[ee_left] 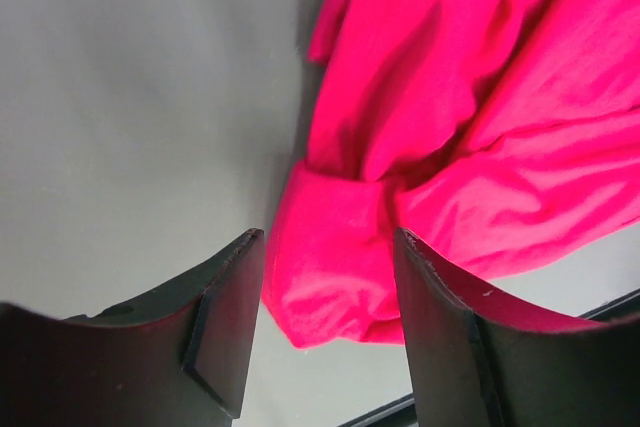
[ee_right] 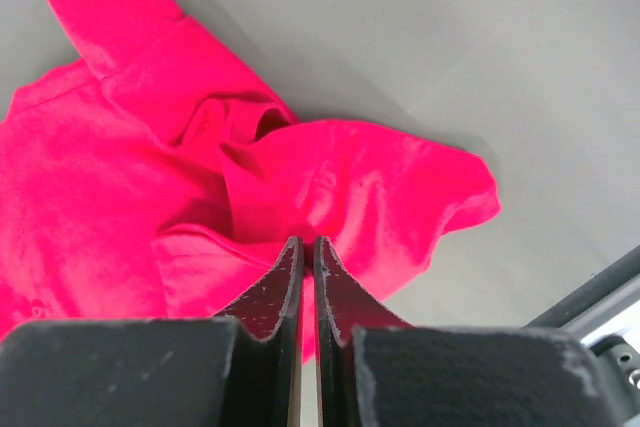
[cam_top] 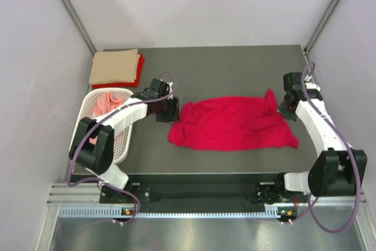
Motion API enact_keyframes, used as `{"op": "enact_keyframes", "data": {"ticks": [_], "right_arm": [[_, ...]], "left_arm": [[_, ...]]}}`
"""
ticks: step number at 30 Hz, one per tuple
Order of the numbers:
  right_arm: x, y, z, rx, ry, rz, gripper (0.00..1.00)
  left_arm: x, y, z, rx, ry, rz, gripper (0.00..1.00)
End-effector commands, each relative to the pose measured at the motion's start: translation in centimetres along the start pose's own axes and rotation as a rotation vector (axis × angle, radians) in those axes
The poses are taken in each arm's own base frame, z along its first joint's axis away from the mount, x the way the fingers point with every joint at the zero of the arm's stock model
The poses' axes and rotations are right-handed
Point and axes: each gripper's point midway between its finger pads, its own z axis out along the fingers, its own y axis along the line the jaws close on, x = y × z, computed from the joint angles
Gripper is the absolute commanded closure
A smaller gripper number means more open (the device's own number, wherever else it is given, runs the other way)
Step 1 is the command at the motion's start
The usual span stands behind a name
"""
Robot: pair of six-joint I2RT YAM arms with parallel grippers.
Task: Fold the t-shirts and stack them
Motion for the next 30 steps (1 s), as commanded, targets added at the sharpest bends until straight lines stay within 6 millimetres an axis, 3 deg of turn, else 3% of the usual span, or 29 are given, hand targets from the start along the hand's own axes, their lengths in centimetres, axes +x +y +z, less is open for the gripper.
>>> {"op": "enact_keyframes", "data": {"ticks": [1,6,13,18,20,21,22,24,26,27,28,29,30], "right_arm": [[-1.4,0.1,-0.8,-0.057,-0.085,0.005,1.00],[-1.8,0.2,-1.2,-0.075,-0.108,0.010,1.00],[-3.3,2.3,-1.9,-0.139,-0.116,0.029,1.00],[-4.4,3.6,-1.8,-0.156,-0.117,0.037,1.00],[-4.5,4.0,-1.7,-0.161,-0.109,0.035,1.00],[-4.6,4.1,-1.7,-0.163,-0.111,0.038,1.00],[-4.9,4.3,-1.9,-0.170,-0.116,0.042,1.00],[-5.6,4.8,-2.1,-0.186,-0.136,0.047,1.00],[-6.5,5.7,-2.1,-0.205,-0.150,0.045,1.00],[-7.9,6.5,-2.9,-0.228,-0.180,0.046,1.00],[-8.8,6.4,-3.0,-0.218,-0.188,0.053,1.00],[-9.8,6.3,-2.5,-0.198,-0.185,0.064,1.00],[-12.2,6.7,-4.0,-0.217,-0.226,0.087,1.00]], "left_arm": [[-2.8,-0.9,-0.2,0.014,-0.059,0.043,0.41],[-2.0,-0.2,0.8,-0.018,-0.003,0.028,0.44],[-0.4,0.0,2.4,0.001,0.038,-0.004,0.44],[-0.4,-0.3,3.3,0.019,0.051,-0.001,0.48],[-0.2,0.1,3.7,-0.003,0.073,-0.003,0.56],[-0.2,0.2,3.7,-0.009,0.074,0.001,0.65],[-0.3,0.3,3.8,-0.012,0.076,0.000,0.84],[-0.6,0.2,3.8,-0.015,0.068,-0.003,1.00],[-1.9,0.0,3.2,-0.029,0.040,-0.003,1.00],[-2.6,0.0,2.9,-0.043,0.031,-0.005,1.00],[-4.9,-0.2,2.2,-0.073,-0.025,0.001,1.00],[-5.8,-0.3,1.7,-0.090,-0.046,0.001,1.00],[-6.3,-0.1,1.0,-0.117,-0.049,0.000,1.00]]}}
